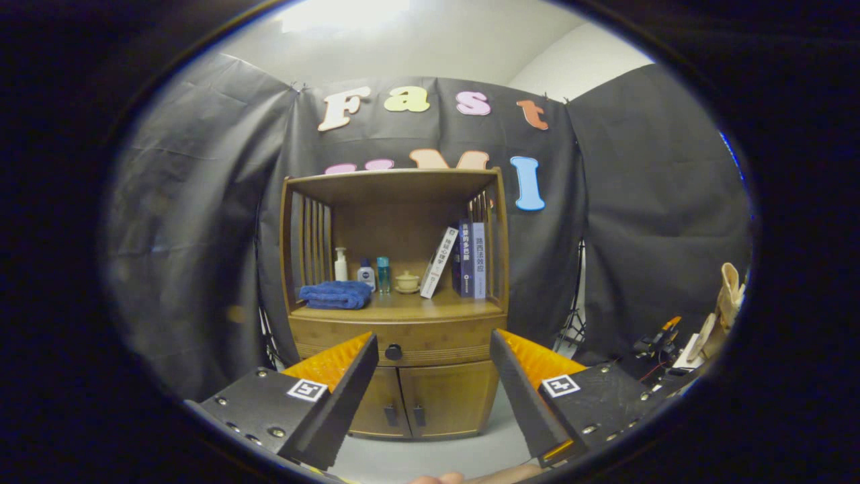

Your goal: Pull open the drawer, take out the items inside it, and place them on the countertop above the cabinet.

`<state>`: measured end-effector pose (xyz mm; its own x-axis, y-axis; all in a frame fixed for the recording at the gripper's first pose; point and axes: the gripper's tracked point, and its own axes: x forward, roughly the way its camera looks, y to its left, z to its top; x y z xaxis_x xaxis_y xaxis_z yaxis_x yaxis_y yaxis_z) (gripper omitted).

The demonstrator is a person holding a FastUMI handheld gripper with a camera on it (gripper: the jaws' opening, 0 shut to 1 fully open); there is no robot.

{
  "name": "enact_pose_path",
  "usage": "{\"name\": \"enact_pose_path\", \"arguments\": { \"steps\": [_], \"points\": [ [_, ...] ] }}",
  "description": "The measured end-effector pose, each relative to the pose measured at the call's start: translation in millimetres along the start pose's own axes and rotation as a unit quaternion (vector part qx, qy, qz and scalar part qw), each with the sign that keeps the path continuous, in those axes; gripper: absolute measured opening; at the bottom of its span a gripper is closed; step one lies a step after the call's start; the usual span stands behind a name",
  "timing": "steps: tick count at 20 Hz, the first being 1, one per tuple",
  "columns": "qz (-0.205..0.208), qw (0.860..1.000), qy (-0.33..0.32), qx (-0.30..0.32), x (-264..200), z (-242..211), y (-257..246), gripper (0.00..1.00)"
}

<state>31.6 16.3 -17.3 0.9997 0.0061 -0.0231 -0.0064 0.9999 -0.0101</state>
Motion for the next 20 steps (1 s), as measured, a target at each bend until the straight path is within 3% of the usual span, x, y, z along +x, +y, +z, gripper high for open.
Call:
{"name": "enact_pose_path", "arguments": {
  "steps": [16,19,20],
  "points": [
    [0.028,0.999,0.046,0.006,190.0,-91.8,77.5,1.0],
    [0.047,0.997,0.058,0.027,223.1,-115.4,91.7,0.97],
    [0.052,0.996,0.066,0.031,232.9,-126.2,97.0,0.91]
  ]
}}
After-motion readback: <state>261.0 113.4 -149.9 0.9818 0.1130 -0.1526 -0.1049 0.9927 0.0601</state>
